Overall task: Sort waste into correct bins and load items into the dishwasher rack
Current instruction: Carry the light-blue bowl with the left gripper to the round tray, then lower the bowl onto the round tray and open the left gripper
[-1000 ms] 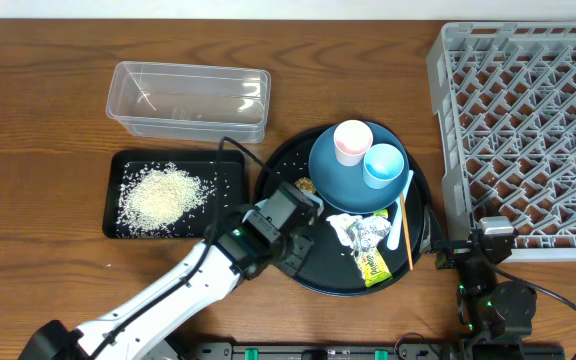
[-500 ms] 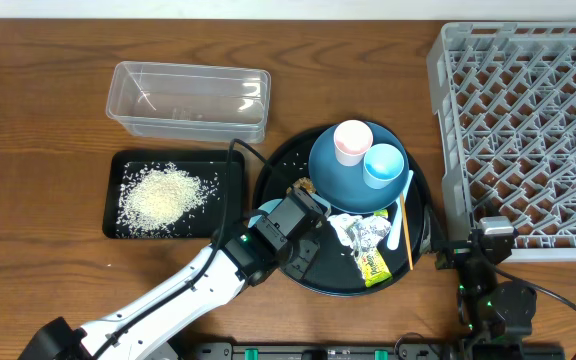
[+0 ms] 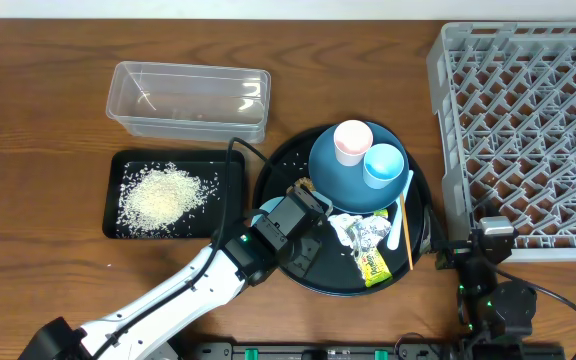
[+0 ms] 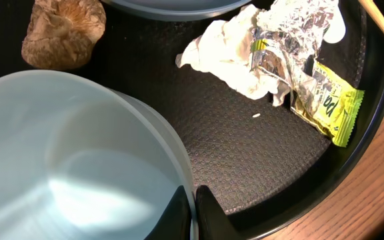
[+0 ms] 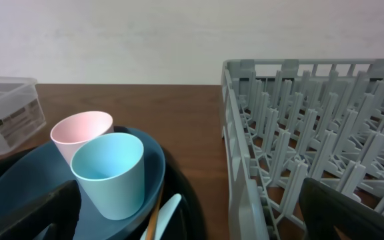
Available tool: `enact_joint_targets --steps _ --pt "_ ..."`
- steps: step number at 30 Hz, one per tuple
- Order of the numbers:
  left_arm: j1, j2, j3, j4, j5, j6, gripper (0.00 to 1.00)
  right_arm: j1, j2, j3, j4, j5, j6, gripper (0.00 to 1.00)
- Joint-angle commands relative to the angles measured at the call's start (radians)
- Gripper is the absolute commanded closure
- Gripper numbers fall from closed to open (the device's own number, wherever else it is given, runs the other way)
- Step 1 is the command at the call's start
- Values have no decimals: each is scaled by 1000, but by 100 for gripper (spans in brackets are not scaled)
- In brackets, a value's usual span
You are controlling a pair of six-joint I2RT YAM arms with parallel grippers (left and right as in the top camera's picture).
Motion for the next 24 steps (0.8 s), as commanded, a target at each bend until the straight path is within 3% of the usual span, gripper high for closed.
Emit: enact_joint_targets --steps 1,24 --pt "-3 6 1 5 -15 -13 94 -7 0 -3 -2 7 -11 1" --pt "-45 10 1 20 -16 -13 94 -7 0 -3 -2 7 -11 1"
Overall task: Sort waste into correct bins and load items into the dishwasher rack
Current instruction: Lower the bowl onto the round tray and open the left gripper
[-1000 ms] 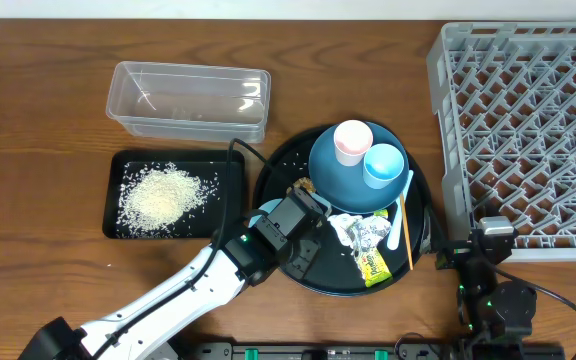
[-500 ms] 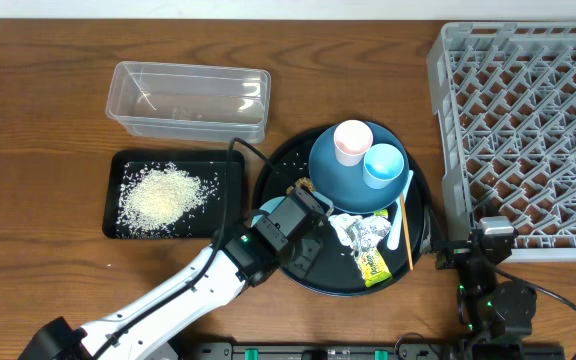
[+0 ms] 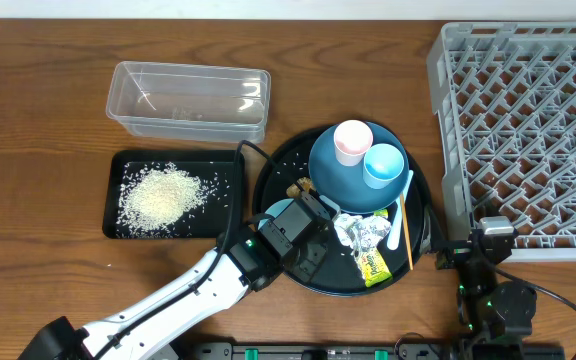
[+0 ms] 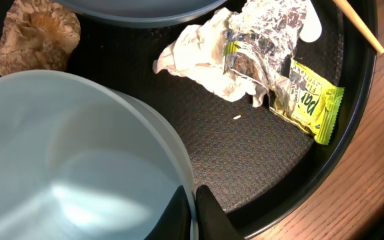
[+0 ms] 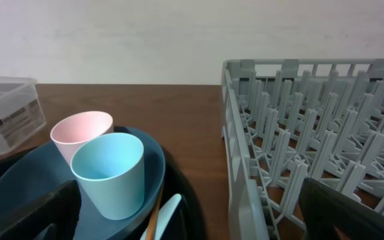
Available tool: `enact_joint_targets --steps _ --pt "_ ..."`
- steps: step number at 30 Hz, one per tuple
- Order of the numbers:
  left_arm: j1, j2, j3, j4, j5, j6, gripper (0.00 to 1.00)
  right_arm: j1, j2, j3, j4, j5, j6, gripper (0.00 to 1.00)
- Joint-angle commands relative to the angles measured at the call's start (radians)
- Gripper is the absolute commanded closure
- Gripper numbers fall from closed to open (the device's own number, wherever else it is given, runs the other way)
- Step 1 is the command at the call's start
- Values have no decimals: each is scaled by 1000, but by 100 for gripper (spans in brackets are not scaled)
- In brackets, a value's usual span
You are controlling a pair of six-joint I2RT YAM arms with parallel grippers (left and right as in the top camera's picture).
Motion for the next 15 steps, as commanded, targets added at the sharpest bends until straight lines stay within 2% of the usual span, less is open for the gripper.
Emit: enact_joint_targets --steps 1,15 --pt "-2 10 1 -3 -17 -13 94 -7 0 -3 -2 7 -11 1" --pt "-1 124 -1 13 -42 -13 94 -7 0 -3 -2 7 -11 1"
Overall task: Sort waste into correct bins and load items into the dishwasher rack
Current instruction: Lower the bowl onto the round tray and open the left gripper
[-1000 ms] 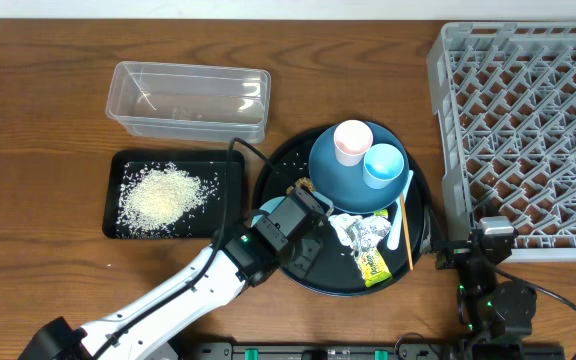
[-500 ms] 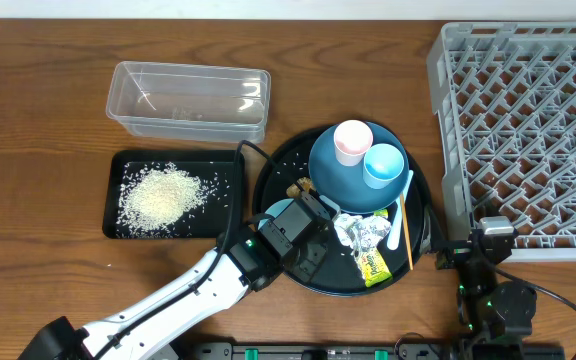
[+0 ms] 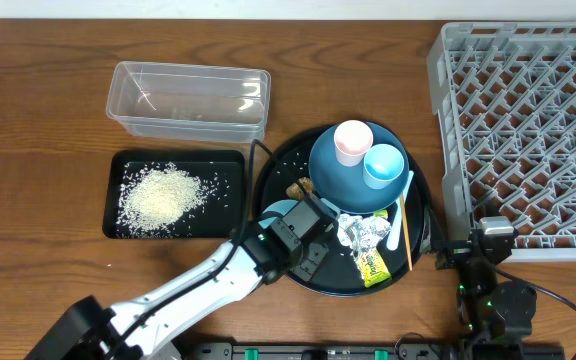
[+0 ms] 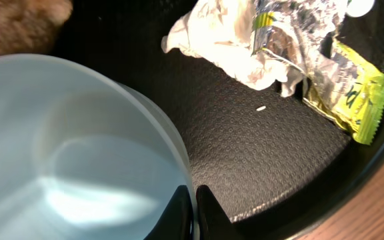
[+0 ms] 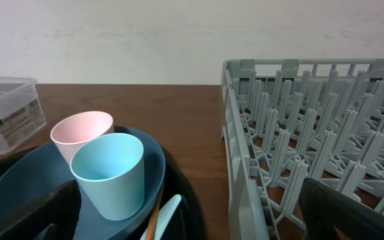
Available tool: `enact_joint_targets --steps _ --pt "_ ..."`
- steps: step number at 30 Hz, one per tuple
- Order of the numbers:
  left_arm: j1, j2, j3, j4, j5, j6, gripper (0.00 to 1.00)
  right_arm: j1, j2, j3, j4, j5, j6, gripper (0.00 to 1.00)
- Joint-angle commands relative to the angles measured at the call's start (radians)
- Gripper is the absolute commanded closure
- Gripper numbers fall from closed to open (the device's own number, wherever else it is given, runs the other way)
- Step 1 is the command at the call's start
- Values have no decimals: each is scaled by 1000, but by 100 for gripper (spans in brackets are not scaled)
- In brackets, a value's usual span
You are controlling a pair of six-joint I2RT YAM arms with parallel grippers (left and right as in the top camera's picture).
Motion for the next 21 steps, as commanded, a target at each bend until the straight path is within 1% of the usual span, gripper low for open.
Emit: enact_joint_targets --steps 1,3,4,5,6,8,9,11,12,19,21 --pt "-1 23 -1 5 -19 -13 94 -7 0 -3 -2 7 -11 1" --pt "-1 21 -1 9 -19 -13 94 -7 0 -3 -2 7 -11 1" --pt "-1 18 -1 10 -20 -13 91 -7 0 -3 -2 7 -11 1" --pt "-1 15 -1 12 -19 -13 85 -7 0 -3 -2 7 -11 1" --pt "-1 13 0 12 -19 -13 83 -7 0 -3 -2 7 -11 1" --pt "-1 5 3 12 -19 -13 66 -7 0 -3 -2 7 -11 1" --pt "-1 -3 5 12 -19 -13 59 -7 0 -3 -2 7 -11 1" --pt "-1 -21 11 11 -19 -13 51 -7 0 -3 -2 7 -11 1" --pt "-1 -32 14 11 -19 -13 49 -7 0 -3 -2 7 -11 1" --pt "-1 -174 36 8 -20 -13 46 -7 0 -3 -2 7 -11 1" --pt "-1 -225 41 8 -48 -13 46 -7 0 -3 -2 7 -11 1"
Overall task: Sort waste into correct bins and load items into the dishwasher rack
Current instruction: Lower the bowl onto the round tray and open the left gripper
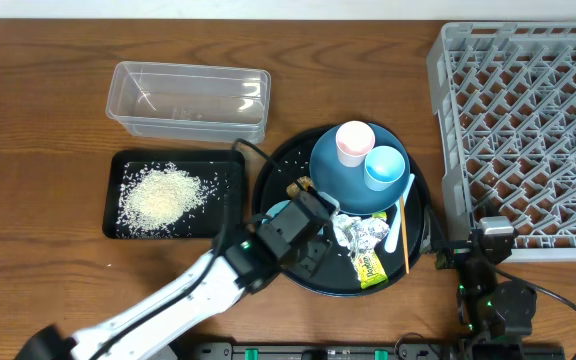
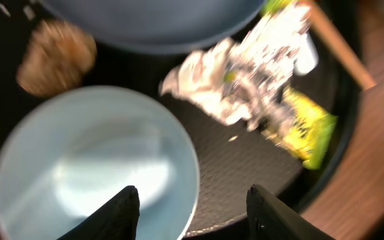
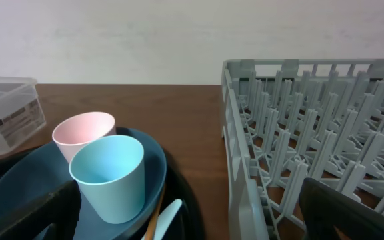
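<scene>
A light blue bowl [image 2: 92, 167] rests on the front left of the round black tray [image 1: 268, 180]. My left gripper [image 2: 193, 190] is open just above it, its fingers either side of the bowl's right rim and not touching it. Beside the bowl lie crumpled foil and paper [image 2: 245, 87], a yellow wrapper [image 2: 305, 130] and a brown food scrap [image 2: 55, 57]. A dark blue plate [image 1: 328, 175] carries a pink cup [image 3: 82, 133] and a light blue cup [image 3: 109, 177]. My right gripper [image 3: 189, 200] is open and empty near the table's front, right of the tray.
The grey dishwasher rack [image 1: 528, 130] fills the right side. A clear plastic bin [image 1: 190, 100] stands at the back left, with a black rectangular tray [image 1: 118, 225] of rice in front of it. A chopstick [image 1: 405, 240] and a white spoon [image 1: 401, 215] lie at the round tray's right.
My left gripper was shut on the light blue bowl's rim and is now open and higher. The bowl is free on the black tray. The right arm is unchanged.
My left gripper held the light blue bowl by its rim over the front left of the round tray at all three earlier moments, shifting only slightly. Now it has let go and the bowl lies on the tray. The right gripper stayed open and still.
</scene>
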Available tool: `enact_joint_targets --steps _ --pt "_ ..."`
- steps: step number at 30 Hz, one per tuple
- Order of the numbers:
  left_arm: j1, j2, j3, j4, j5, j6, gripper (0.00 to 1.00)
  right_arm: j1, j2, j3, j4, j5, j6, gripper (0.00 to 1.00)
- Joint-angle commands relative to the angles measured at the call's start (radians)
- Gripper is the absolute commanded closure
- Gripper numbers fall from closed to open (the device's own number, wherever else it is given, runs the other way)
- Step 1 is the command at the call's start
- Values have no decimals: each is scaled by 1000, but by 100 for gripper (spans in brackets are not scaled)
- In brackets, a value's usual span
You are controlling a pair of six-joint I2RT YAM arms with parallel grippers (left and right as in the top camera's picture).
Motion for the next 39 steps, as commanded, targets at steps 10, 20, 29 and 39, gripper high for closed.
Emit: enact_joint_targets --steps 10,20,29,39 --pt "59 -197 38 -6 -129 34 46 -7 0 -3 -2 7 -11 1" --pt "159 -138 43 -24 153 14 47 -7 0 -3 -2 7 -11 1" --pt "126 -43 43 -24 350 -39 50 -7 0 -3 -2 7 -11 1" --pt "18 114 42 3 349 -39 49 -7 0 -3 -2 7 -11 1"
